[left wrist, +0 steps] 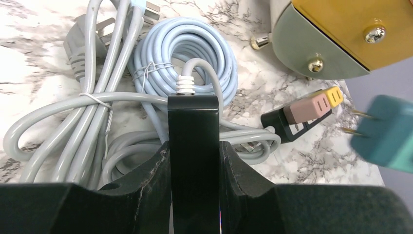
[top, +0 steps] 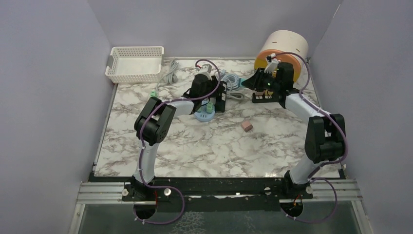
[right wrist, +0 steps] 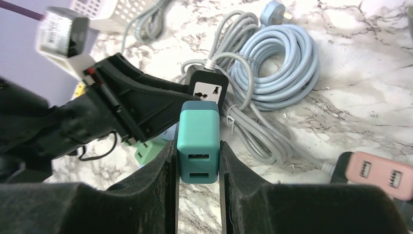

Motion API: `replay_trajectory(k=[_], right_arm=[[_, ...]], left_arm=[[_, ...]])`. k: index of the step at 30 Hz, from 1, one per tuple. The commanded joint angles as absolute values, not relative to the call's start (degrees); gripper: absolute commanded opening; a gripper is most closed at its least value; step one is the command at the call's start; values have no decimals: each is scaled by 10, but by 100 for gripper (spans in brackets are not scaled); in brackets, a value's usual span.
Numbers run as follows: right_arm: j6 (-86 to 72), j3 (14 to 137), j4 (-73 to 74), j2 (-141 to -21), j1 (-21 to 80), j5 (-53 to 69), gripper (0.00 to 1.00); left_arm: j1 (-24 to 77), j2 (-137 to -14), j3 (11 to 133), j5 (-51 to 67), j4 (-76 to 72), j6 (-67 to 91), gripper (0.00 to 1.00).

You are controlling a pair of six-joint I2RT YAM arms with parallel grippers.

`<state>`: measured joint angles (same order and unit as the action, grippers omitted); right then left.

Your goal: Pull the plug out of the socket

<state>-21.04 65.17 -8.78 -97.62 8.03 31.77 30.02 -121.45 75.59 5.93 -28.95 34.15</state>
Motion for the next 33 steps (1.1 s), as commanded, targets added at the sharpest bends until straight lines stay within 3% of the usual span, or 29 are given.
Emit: replay_trajectory(k=[1, 4, 13, 14, 19, 21, 33], right_arm=[[-277, 598, -148, -959, 22, 415, 1], [-310, 557, -184, -962, 0, 484, 1], [-258, 438, -101, -920, -1, 406, 2], [-256, 417, -95, -917, 0, 395, 10], [-246, 368, -94, -910, 0, 372, 84], [-245, 363, -97, -908, 0, 371, 98], [-241, 372, -92, -904, 0, 367, 100]], left_arm=[[287, -1234, 758, -14, -234, 309, 0], [287, -1236, 760, -3, -235, 310, 0], [289, -1234, 717, 24, -340, 319, 0], [289, -1237, 716, 29, -348, 318, 0], [296, -1271, 737, 61, -374, 301, 0], [302, -1285, 742, 71, -400, 281, 0], [320, -1351, 803, 92, -429, 243, 0]])
